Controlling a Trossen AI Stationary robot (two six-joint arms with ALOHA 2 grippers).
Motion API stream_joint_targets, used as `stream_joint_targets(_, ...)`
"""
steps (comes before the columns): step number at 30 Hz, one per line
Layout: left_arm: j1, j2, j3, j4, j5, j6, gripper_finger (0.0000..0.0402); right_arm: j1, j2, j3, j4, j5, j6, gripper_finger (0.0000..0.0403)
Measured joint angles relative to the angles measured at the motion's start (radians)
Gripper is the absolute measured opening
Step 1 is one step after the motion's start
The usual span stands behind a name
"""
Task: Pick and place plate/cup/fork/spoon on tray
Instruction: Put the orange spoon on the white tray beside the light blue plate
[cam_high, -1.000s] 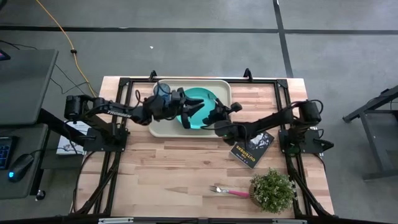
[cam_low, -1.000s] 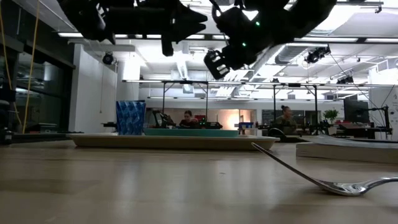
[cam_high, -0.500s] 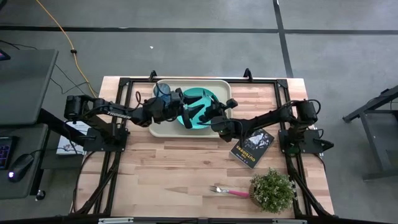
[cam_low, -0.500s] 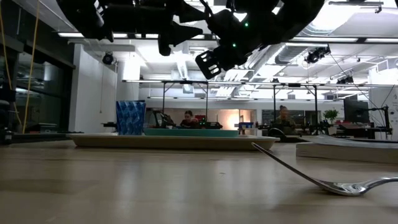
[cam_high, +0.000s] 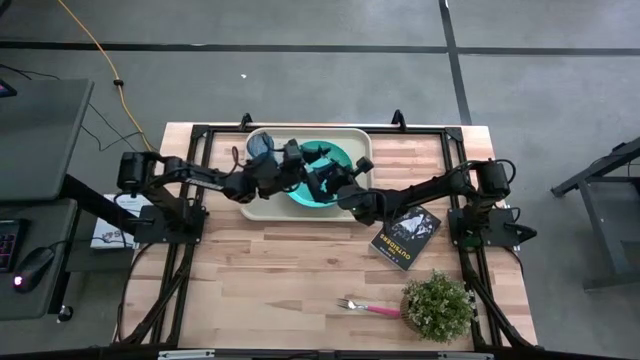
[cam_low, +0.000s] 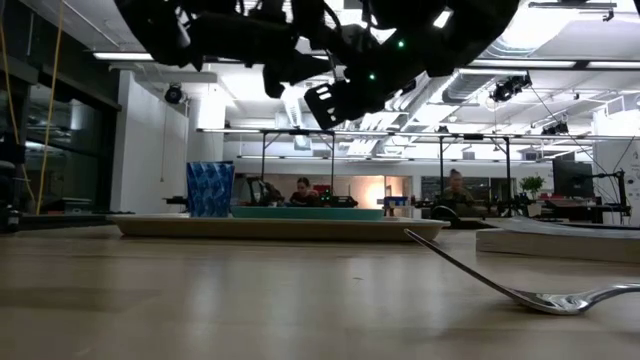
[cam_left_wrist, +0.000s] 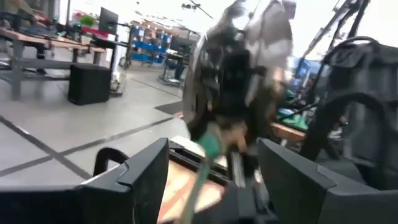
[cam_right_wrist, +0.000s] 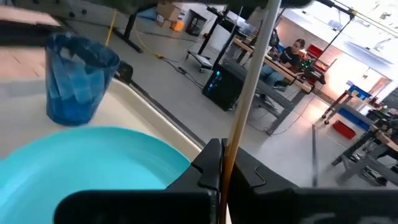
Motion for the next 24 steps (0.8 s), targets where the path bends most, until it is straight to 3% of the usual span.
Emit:
stream_joint_targets(4, 0.009, 0.023, 0.016, -0.005, -0.019, 0.033, 0.0225, 0.001, 0.001, -0.001, -0.05, 0.022, 0.0, 0.0)
stream_joint_targets(7, 0.009, 0.025, 0.016, -0.008, -0.054, 0.058, 0.0199, 0.001, 0.001, -0.001, -0.103, 0.052, 0.01, 0.0)
stream_joint_targets(11, 0.012, 0.025, 0.016, -0.011, -0.107, 0.084, 0.0111, 0.0, 0.001, -0.001, -0.109, 0.05, 0.019, 0.0)
stream_joint_targets(15, 0.025, 0.025, 0.015, -0.023, -0.093, 0.081, 0.0016, 0.0, 0.001, -0.001, -0.104, 0.046, 0.019, 0.0)
stream_joint_targets(20, 0.051, 0.025, 0.016, -0.032, -0.055, 0.083, 0.0005, -0.001, 0.0, 0.0, -0.107, 0.064, -0.02, 0.0003)
stream_joint_targets(24, 0.09, 0.002, 0.016, -0.079, -0.043, 0.091, 0.0002, 0.001, -0.008, 0.0, -0.116, 0.046, -0.054, 0.0045)
